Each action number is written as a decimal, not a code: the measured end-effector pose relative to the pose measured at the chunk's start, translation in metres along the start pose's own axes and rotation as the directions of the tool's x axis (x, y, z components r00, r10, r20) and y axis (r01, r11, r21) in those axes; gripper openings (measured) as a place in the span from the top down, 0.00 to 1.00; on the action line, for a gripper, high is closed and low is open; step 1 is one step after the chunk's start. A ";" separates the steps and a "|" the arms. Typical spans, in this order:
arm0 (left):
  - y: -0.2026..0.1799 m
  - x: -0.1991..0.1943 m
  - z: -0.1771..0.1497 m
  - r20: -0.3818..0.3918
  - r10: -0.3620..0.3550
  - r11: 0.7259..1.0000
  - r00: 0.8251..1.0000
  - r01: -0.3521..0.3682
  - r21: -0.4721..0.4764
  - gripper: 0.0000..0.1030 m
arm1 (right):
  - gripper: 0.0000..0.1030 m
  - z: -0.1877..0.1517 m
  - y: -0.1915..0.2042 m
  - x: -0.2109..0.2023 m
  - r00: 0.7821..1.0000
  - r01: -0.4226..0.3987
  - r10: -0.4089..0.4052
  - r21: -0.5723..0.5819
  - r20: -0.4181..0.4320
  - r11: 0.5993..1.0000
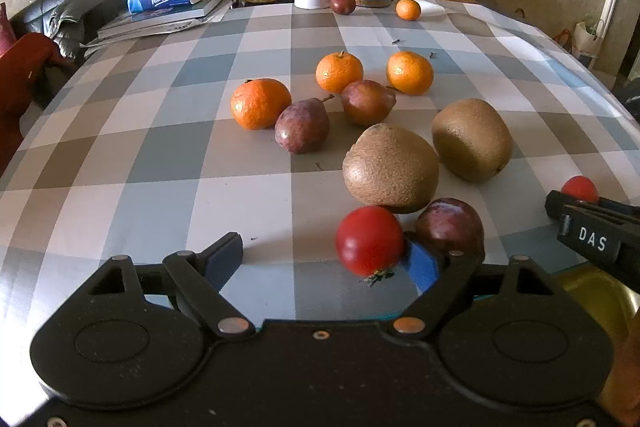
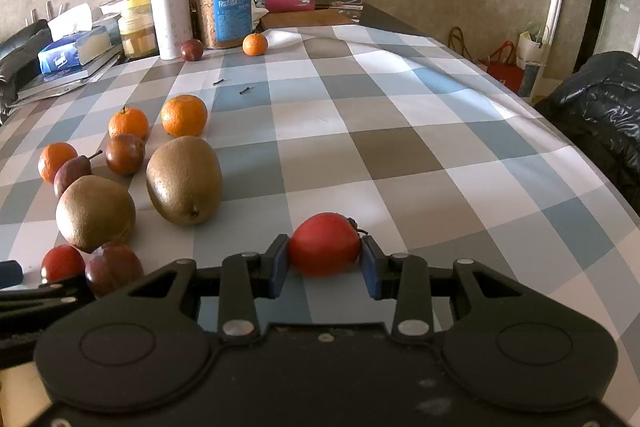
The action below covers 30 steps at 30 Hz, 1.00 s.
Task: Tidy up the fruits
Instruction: 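Grasp a second red tomato with the left tool while the right tool holds its tomato, then carry both tomatoes over the gold tray and open both tools to drop them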
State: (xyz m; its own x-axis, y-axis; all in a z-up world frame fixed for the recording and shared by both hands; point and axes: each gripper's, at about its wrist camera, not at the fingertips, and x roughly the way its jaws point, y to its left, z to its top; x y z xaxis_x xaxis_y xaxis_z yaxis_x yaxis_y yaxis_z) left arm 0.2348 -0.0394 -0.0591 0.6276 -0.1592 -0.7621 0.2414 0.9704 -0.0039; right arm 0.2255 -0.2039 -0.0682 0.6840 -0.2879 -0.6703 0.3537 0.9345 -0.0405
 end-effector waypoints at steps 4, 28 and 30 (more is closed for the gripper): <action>0.000 0.000 0.000 0.000 0.000 1.000 1.000 0.000 0.000 0.17 | 0.63 0.001 0.000 0.000 1.000 -0.002 0.002 0.002 -0.002 1.000; 0.023 -0.007 0.005 0.037 -0.013 0.992 0.999 0.018 -0.127 0.61 | 0.64 0.000 0.003 -0.001 1.000 0.017 -0.016 -0.018 0.015 1.000; 0.025 -0.009 0.005 0.054 0.013 0.990 0.998 -0.005 -0.143 0.61 | 0.64 -0.001 0.003 -0.004 0.999 0.023 -0.022 -0.016 0.040 1.000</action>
State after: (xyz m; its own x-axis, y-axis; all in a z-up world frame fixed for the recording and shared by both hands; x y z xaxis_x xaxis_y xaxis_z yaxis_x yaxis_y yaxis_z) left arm 0.2389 -0.0146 -0.0489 0.6697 -0.1559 -0.7261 0.1299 0.9872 -0.0922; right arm 0.2233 -0.1995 -0.0658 0.7007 -0.3169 -0.6392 0.3591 0.9308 -0.0677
